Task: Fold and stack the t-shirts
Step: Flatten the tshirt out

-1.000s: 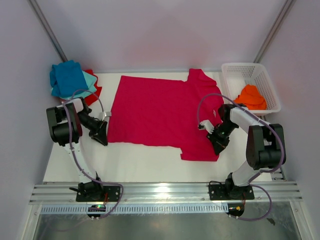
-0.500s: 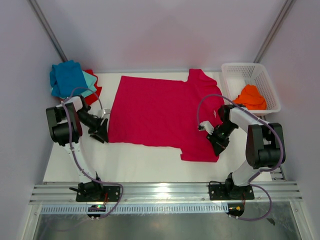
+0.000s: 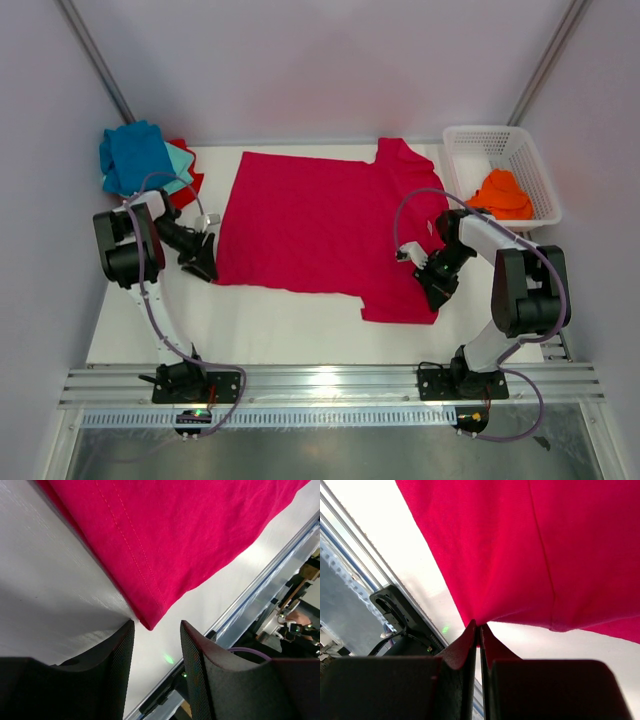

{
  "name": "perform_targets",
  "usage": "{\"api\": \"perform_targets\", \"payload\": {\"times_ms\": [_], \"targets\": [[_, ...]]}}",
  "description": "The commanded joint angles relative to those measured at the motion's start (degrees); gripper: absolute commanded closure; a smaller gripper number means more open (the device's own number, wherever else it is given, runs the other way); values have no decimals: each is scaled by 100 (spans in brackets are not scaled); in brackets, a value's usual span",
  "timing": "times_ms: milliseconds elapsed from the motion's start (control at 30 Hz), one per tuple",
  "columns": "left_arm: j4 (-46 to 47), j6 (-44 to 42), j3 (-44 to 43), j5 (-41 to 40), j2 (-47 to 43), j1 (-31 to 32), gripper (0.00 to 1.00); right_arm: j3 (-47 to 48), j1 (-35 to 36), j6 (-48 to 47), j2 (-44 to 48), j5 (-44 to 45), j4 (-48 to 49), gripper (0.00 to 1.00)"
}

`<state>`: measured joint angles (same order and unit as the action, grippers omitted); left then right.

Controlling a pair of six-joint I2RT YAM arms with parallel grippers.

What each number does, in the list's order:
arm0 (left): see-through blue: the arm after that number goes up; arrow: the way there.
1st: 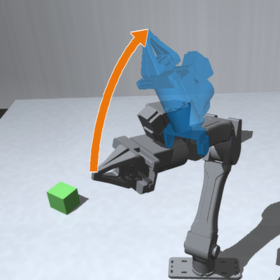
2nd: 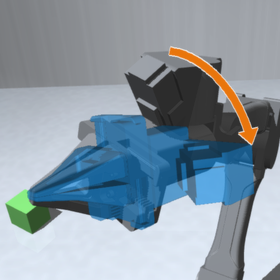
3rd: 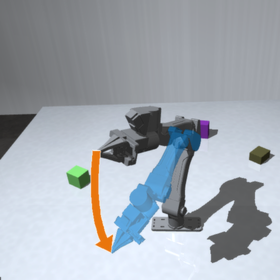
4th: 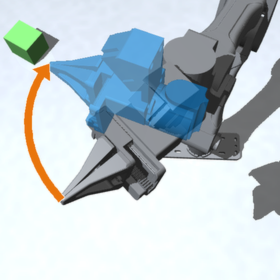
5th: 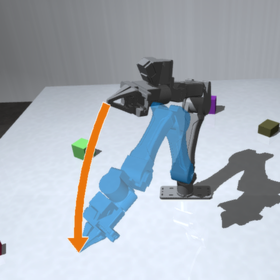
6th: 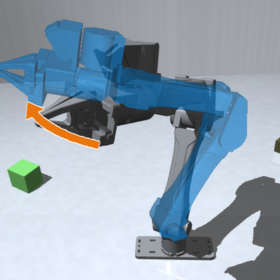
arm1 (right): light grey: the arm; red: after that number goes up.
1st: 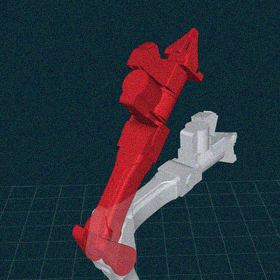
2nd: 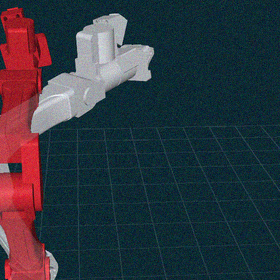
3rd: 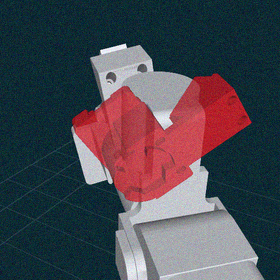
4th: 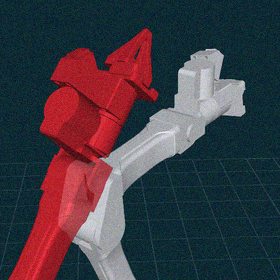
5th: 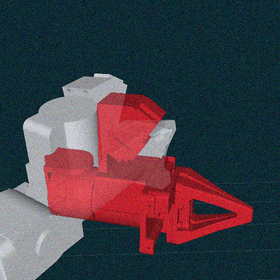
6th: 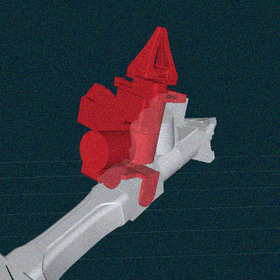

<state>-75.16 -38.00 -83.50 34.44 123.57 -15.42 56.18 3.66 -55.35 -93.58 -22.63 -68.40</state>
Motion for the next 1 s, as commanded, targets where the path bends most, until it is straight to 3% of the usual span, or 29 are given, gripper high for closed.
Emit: {"api": "perform_targets", "payload": {"times_ms": [0, 100, 167, 200, 233, 333, 633, 967], "targets": [[581, -24, -175, 204, 290, -14, 55, 24, -15, -72, -37, -48, -121, 93], [607, 47, -298, 300, 422, -5, 55, 42, -15, -55, -90, -83, -112, 93], [581, 73, -342, 344, 457, -14, 61, 33, -15, -46, -108, -101, -103, 93], [564, 65, -377, 345, 484, -5, 67, 33, -23, -37, -108, -101, -95, 93], [529, 56, -386, 353, 484, -14, 81, 33, -23, -37, -108, -101, -94, 93], [265, -137, -386, 353, 432, -5, 100, 16, -15, -37, -90, -75, -86, 93], [-1246, -1130, -96, 345, -209, -5, 100, 182, -59, -133, -38, -39, -243, 93], [-1994, -1518, -280, 248, -720, -14, 100, 542, -94, -414, 33, -188, -709, 93]]}}
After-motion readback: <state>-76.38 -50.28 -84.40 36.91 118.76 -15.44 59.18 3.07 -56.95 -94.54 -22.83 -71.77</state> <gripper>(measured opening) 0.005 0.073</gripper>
